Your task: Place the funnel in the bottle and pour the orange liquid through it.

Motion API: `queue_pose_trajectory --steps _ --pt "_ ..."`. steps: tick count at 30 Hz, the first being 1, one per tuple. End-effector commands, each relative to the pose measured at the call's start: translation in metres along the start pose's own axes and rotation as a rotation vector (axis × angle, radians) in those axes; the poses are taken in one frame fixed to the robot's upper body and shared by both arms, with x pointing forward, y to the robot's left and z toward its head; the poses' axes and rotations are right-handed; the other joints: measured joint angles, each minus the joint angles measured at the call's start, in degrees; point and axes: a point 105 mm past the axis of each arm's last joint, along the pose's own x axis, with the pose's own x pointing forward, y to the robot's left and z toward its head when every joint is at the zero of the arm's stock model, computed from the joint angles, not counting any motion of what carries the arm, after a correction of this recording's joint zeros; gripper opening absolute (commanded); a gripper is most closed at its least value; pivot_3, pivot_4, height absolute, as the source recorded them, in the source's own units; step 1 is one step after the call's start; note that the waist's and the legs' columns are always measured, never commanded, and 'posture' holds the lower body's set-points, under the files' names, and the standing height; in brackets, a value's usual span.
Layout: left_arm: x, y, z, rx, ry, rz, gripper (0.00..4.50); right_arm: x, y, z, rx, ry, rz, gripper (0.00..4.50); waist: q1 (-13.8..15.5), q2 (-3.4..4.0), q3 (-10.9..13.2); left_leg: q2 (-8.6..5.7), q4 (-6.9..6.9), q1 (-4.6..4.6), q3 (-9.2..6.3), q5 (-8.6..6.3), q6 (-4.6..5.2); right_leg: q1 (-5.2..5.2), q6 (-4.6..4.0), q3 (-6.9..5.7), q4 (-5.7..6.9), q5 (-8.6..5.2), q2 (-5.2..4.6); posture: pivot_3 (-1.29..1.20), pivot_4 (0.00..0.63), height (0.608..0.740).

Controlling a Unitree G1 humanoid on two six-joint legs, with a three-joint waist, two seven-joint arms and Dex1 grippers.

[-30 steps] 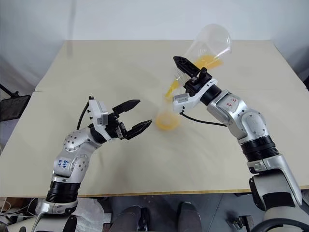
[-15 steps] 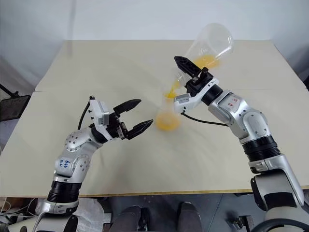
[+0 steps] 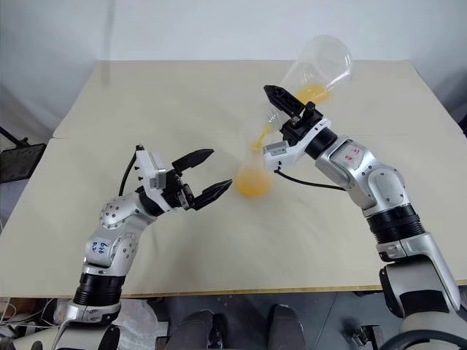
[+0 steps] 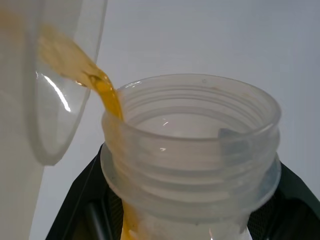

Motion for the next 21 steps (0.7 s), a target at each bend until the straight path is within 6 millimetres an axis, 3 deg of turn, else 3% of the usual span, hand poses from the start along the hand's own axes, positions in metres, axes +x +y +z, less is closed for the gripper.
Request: queue_pose_trajectory --steps 1,21 --pt "0.0034 -0.0005 0.0091 0.037 -0.031 -0.005 4.5 0.0035 -0.019 -0.0043 -0.031 -0.004 -0.059 2.5 0.0 0.0 0.0 0.0 0.0 0.0 0.0 0.0 0.0 0.0 0.0 0.0 0.0 0.0 0.0 0.0 0.15 0.74" --pt "0.0056 -0.0018 0.009 0.037 -0.042 0.0 4.5 0.0029 -0.0191 -0.0039 -0.041 -0.004 -0.061 2.5 0.0 0.0 0.0 0.0 0.0 0.0 0.0 0.0 0.0 0.0 0.0 0.0 -0.01 0.0 0.0 0.0 0.15 0.74"
